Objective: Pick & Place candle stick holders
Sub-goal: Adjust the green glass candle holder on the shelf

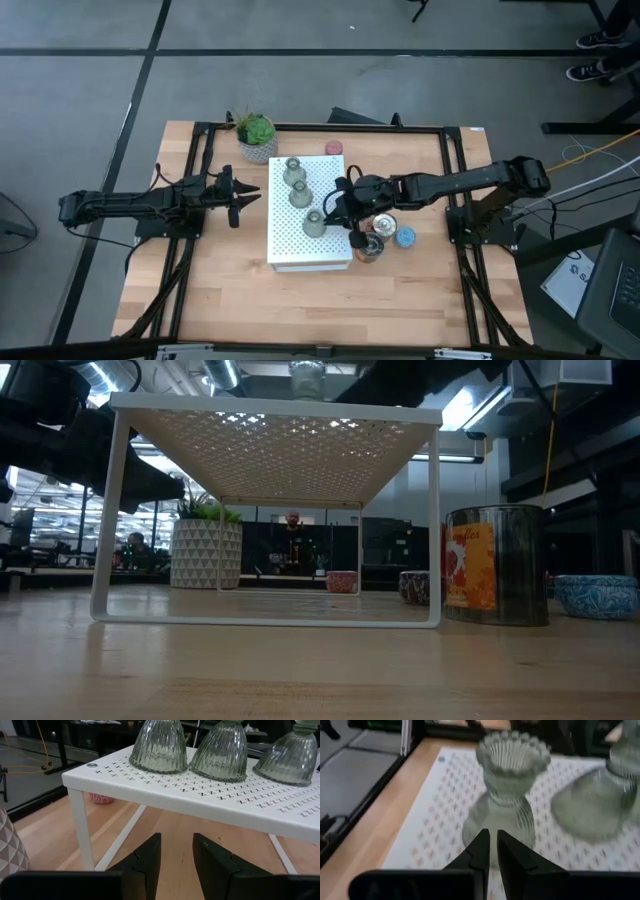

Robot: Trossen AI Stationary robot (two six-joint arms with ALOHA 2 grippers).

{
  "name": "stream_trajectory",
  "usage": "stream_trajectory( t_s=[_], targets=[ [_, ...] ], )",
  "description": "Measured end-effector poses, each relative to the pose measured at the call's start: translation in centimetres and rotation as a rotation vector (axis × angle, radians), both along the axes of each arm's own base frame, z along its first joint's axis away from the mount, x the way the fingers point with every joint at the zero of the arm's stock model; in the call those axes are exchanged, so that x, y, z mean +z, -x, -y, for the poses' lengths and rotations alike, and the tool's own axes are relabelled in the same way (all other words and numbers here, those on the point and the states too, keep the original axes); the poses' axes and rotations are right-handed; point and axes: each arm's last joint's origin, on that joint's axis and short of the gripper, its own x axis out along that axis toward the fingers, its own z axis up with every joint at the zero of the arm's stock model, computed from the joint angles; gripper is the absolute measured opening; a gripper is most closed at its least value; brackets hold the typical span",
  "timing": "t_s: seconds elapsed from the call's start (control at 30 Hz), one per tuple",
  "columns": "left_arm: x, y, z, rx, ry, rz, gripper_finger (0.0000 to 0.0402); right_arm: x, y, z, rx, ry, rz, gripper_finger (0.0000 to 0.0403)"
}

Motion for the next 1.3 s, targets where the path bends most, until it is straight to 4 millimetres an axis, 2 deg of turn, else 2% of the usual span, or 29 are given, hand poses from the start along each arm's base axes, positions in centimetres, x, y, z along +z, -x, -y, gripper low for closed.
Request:
stream_trajectory(
  t_s=[0.17, 0.53, 0.63, 0.83, 1.1, 1.3],
  targets=[
    [0.0, 0.0, 0.0, 0.000, 0.000, 0.000, 0.0107, -1.2, -1.1, -0.1, 0.000, 0.001, 0.013, 0.0038],
    [0.0, 0.0, 0.0, 0.000, 0.000, 0.000, 0.0107, -1.2, -2.4, -0.2, 0.000, -0.010, 0.132, 0.0038],
    [0.0, 0.0, 0.0, 0.000, 0.000, 0.000, 0.0107, -1.5, -2.4, -0.2, 0.000, -0.007, 0.099, 0.0038],
    [0.0, 0.0, 0.0, 0.000, 0.000, -0.001, 0.0107, -1.1, -1.6, -0.3, -0.019, -0.041, 0.051, 0.0038],
    [0.0, 0.0, 0.0, 0.000, 0.000, 0.000, 0.0107, -1.9, -2.1, -1.9, -0.007, -0.042, 0.058, 0.0038],
    [0.0, 0.0, 0.0, 0.000, 0.000, 0.000, 0.0107, -1.7, -2.2, -2.7, -0.051, -0.008, 0.098, 0.0038]
  ],
)
